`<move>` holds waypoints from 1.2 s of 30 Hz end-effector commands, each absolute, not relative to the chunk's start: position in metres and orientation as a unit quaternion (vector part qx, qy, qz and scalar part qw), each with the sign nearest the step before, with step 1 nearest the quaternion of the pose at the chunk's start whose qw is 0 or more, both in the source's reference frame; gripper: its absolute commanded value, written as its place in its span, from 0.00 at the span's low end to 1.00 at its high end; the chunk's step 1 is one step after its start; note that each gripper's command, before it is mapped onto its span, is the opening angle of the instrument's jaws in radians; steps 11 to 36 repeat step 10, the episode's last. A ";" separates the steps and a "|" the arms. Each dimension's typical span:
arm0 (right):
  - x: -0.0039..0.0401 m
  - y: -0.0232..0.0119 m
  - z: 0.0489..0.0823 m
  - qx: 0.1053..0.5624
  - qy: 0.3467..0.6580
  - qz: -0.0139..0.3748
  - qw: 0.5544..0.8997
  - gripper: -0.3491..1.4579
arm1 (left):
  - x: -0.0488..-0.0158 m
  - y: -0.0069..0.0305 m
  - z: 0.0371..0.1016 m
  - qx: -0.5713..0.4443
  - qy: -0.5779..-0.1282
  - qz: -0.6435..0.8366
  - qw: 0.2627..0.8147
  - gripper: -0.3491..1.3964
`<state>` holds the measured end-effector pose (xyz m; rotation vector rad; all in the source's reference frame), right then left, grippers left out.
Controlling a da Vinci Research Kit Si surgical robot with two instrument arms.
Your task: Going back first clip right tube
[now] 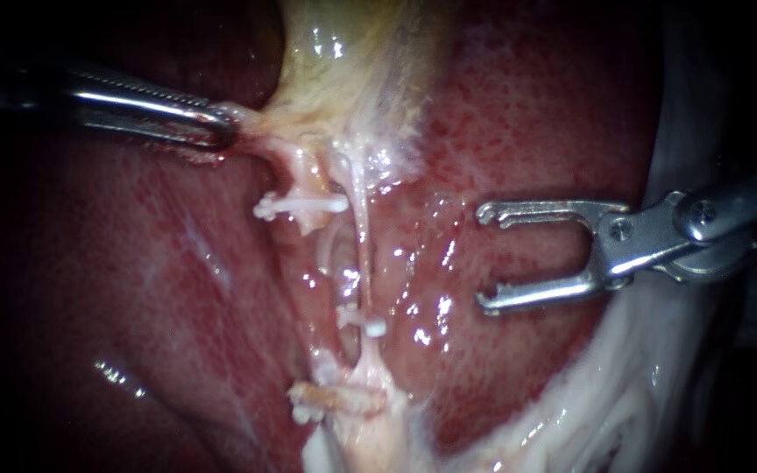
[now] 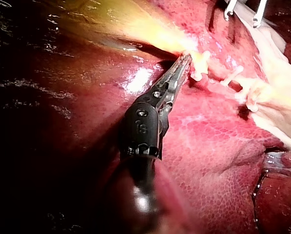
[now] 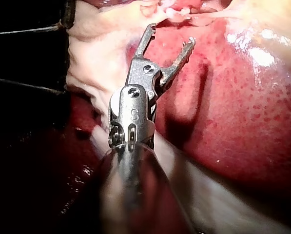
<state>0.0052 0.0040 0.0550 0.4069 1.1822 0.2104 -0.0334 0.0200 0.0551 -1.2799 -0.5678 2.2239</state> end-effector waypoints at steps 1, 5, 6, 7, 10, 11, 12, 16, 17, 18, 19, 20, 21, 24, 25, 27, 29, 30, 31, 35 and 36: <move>0.0051 0.0040 0.0550 0.190 0.552 0.099 0.806 0.47 | -0.0334 0.0200 0.0552 -0.471 -0.212 0.818 0.255 0.00; 0.0051 0.0040 0.0550 0.190 0.552 0.099 0.806 0.47 | -0.0333 0.0201 0.0552 -0.471 -0.213 0.817 0.255 0.00; 0.0051 0.0040 0.0550 0.190 0.552 0.099 0.806 0.47 | -0.0333 0.0201 0.0552 -0.471 -0.213 0.817 0.255 0.00; 0.0051 0.0039 0.0550 0.190 0.552 0.099 0.806 0.47 | -0.0332 0.0201 0.0551 -0.471 -0.213 0.817 0.255 0.00; 0.0054 0.0035 0.0552 0.190 0.543 0.094 0.813 0.47 | -0.0331 0.0202 0.0548 -0.471 -0.214 0.817 0.255 0.00; 0.0054 0.0035 0.0552 0.190 0.543 0.094 0.813 0.47 | -0.0331 0.0202 0.0548 -0.471 -0.214 0.817 0.255 0.00; 0.0054 0.0035 0.0552 0.190 0.543 0.094 0.813 0.47 | -0.0331 0.0202 0.0548 -0.471 -0.214 0.817 0.255 0.00; 0.0054 0.0035 0.0552 0.190 0.543 0.094 0.813 0.47 | -0.0331 0.0202 0.0548 -0.471 -0.214 0.817 0.255 0.00; 0.0054 0.0035 0.0552 0.190 0.543 0.094 0.813 0.47 | -0.0331 0.0202 0.0548 -0.471 -0.214 0.817 0.255 0.00; 0.0054 0.0035 0.0552 0.190 0.543 0.094 0.813 0.47 | -0.0331 0.0202 0.0548 -0.471 -0.214 0.817 0.255 0.00; 0.0054 0.0035 0.0552 0.190 0.543 0.094 0.813 0.47 | -0.0331 0.0202 0.0548 -0.471 -0.214 0.817 0.255 0.00; 0.0054 0.0035 0.0552 0.190 0.543 0.094 0.813 0.47 | -0.0331 0.0202 0.0548 -0.471 -0.214 0.817 0.255 0.00; 0.0054 0.0035 0.0552 0.190 0.543 0.094 0.813 0.47 | -0.0331 0.0202 0.0548 -0.471 -0.214 0.817 0.255 0.00; 0.0054 0.0035 0.0552 0.190 0.543 0.094 0.813 0.47 | -0.0331 0.0202 0.0548 -0.471 -0.214 0.817 0.255 0.00; 0.0054 0.0035 0.0552 0.190 0.543 0.094 0.813 0.47 | -0.0331 0.0202 0.0548 -0.471 -0.214 0.817 0.255 0.00; 0.0054 0.0035 0.0552 0.190 0.543 0.094 0.813 0.47 | -0.0331 0.0202 0.0548 -0.471 -0.214 0.817 0.255 0.00; 0.0054 0.0035 0.0552 0.190 0.543 0.094 0.813 0.47 | -0.0331 0.0202 0.0548 -0.471 -0.214 0.817 0.255 0.00; 0.0054 0.0035 0.0552 0.190 0.543 0.094 0.813 0.47 | -0.0331 0.0202 0.0548 -0.471 -0.214 0.817 0.255 0.00; 0.0054 0.0035 0.0552 0.190 0.543 0.094 0.813 0.47 | -0.0331 0.0202 0.0548 -0.471 -0.214 0.817 0.255 0.00; 0.0054 0.0035 0.0552 0.190 0.543 0.094 0.813 0.47 | -0.0331 0.0202 0.0548 -0.471 -0.214 0.817 0.255 0.00; 0.0054 0.0035 0.0552 0.190 0.543 0.094 0.813 0.47 | -0.0331 0.0202 0.0548 -0.471 -0.214 0.817 0.255 0.00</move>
